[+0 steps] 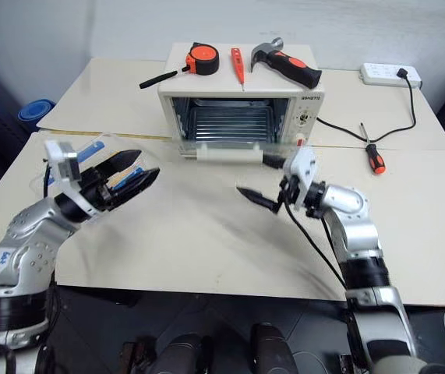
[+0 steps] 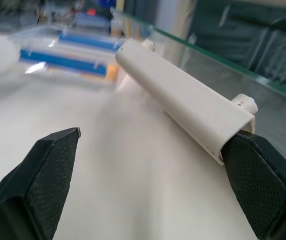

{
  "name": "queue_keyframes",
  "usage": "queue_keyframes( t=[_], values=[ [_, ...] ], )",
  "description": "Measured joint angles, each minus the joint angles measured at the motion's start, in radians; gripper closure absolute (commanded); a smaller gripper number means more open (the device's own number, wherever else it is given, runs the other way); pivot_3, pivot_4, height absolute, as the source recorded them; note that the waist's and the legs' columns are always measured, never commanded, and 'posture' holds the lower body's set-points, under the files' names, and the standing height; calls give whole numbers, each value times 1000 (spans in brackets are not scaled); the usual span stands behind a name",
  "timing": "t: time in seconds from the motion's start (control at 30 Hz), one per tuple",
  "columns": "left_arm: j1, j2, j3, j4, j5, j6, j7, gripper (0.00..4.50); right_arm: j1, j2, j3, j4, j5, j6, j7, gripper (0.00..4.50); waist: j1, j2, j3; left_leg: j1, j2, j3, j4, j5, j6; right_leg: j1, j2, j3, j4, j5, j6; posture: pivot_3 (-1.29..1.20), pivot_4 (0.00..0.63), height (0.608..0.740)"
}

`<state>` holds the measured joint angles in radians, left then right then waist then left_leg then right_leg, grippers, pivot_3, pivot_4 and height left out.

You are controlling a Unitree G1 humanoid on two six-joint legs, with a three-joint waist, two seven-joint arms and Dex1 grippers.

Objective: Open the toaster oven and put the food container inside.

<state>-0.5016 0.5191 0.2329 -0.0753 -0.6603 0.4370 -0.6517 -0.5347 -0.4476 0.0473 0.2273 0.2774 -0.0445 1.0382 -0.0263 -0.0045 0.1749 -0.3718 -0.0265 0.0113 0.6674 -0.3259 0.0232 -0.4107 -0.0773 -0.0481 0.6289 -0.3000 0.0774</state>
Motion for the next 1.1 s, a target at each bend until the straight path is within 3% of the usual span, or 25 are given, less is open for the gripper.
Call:
queue_keyframes(
  t=[0.03,0.3,0.33,0.5,0.67,0.87,1.03,1.1],
  values=[
    [-17,-4,-5,13,4,-3,4,2053,1,1,3,0,-4,-1,0,0,-1,0,0,0,0,0,0,0,0,0,0,0,0,0,0,0,150,740],
    [-313,-87,-152,410,212,-135,-31,4354,17,7,2,-8,-39,-71,-35,0,-2,-1,0,0,1,0,-2,3,-3,-2,2,-1,2,0,0,0,150,740],
    [-329,-85,-170,448,239,-156,-48,4435,23,6,3,-10,-43,-78,-40,0,-2,-1,0,0,1,0,-2,3,-3,-2,2,-1,1,0,0,0,150,740],
    [-328,-51,-239,497,313,-184,-169,4435,106,-5,-9,-57,-47,-87,-63,0,2,-1,0,0,1,0,-2,3,-3,-1,2,-1,1,0,0,0,150,740],
    [-254,-40,-283,468,369,-194,-217,4435,295,-58,-59,-164,-27,-82,-78,0,19,-1,0,1,0,-1,-1,3,-3,0,1,-1,1,0,0,0,150,740],
    [-101,-104,-274,379,393,-165,-99,4435,556,-124,-188,-288,41,-73,-88,0,38,-1,1,0,0,0,0,2,-2,0,0,0,-1,0,0,0,150,740],
    [49,-118,-232,240,392,-199,-23,4435,574,-125,-253,-419,152,-33,-107,0,23,-1,1,4,2,0,-1,3,-3,1,1,1,-1,0,0,0,150,740],
    [101,-126,-186,192,364,-199,-5,4062,554,-125,-248,-448,170,-21,-105,0,20,-1,1,3,2,0,-1,3,-3,1,1,1,-1,0,0,0,150,740]
  ],
)
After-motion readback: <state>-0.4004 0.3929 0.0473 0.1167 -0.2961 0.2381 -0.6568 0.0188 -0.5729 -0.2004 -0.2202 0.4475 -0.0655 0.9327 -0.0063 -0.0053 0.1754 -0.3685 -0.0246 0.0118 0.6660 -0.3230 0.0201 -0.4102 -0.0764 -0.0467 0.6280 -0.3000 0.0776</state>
